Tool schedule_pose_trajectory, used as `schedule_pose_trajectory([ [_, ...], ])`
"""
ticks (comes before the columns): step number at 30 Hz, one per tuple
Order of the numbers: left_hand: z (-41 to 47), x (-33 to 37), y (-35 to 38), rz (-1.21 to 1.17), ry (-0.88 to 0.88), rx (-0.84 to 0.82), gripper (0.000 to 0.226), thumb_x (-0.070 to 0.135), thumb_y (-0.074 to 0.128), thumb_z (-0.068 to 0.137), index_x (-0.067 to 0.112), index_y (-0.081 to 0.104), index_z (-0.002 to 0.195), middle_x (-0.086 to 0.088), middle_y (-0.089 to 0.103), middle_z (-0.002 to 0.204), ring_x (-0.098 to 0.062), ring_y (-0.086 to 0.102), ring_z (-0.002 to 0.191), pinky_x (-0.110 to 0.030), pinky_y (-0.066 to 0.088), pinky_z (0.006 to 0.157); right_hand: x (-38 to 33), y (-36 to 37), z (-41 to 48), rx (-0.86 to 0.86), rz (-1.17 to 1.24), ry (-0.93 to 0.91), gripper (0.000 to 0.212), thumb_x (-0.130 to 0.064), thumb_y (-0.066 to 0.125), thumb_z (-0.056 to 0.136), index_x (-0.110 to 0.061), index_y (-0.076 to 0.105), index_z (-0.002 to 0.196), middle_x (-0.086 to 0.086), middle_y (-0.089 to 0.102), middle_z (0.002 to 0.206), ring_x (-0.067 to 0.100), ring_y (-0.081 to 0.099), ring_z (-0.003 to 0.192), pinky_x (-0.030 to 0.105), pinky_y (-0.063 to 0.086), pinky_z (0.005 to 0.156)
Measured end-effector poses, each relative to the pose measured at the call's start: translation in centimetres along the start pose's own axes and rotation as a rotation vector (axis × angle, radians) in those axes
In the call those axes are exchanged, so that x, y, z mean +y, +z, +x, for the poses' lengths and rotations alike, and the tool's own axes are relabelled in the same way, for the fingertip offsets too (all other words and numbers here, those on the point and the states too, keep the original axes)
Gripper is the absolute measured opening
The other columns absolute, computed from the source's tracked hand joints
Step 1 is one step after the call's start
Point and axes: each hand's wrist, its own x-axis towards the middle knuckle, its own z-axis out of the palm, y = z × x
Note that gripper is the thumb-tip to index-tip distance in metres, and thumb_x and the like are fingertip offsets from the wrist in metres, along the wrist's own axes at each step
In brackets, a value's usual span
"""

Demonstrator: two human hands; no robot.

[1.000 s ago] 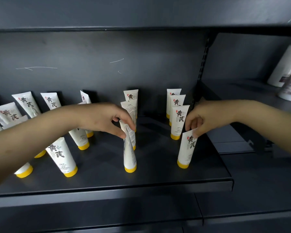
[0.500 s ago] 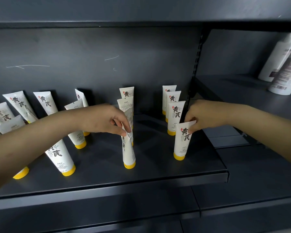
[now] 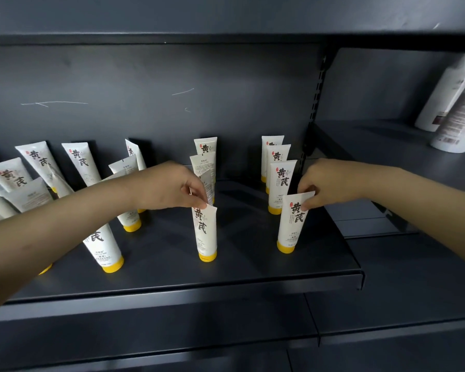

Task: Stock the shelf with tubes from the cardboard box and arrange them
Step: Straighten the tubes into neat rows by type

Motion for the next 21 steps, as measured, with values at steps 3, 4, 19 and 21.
schedule_pose_trajectory([
  [3,-0.3,0.2,0.4,-0.021,-0.032,0.054,0.010,0.032,0.070,0.082,0.028,0.075,0.089,0.028,0.066,0.075,0.012,0.060,0.077,-0.004,0.042,0.067,0.2,0.2,0.1,0.020,0.005,-0.002,0.018,-0.033,0.067,0.086,-0.022,0.072,0.100,-0.039,0.047,0.055,-0.024,0.049,0.067,0.010,0.032,0.058],
  [4,-0.5,0.3,0.6,-0.033,-0.046,0.070,0.009,0.032,0.070,0.082,0.027,0.075,0.089,0.029,0.066,0.074,0.011,0.060,0.077,-0.004,0.042,0.067,0.2,0.2,0.1,0.022,-0.001,-0.007,0.018,-0.033,0.067,0.085,-0.022,0.072,0.098,-0.038,0.049,0.057,-0.017,0.053,0.067,0.012,0.036,0.059],
  [19,-3.3,0.0,2.4,-0.257,-0.243,0.259,0.005,0.025,0.073,0.080,0.028,0.073,0.084,0.021,0.071,0.078,0.000,0.067,0.078,-0.011,0.050,0.075,-2.9,-3.1,3.1,0.104,0.167,-0.171,0.028,-0.042,0.065,0.085,-0.025,0.070,0.106,-0.013,0.070,0.100,-0.002,0.063,0.092,0.016,0.049,0.079],
  [21,-3.6,-0.1,2.1,-0.274,-0.249,0.254,0.006,0.023,0.073,0.080,0.026,0.073,0.084,0.020,0.071,0.077,-0.001,0.067,0.079,-0.004,0.045,0.069,-4.2,-3.1,4.2,0.077,0.192,-0.198,0.027,-0.040,0.065,0.085,-0.025,0.069,0.108,-0.012,0.070,0.101,0.000,0.063,0.091,0.016,0.050,0.080],
])
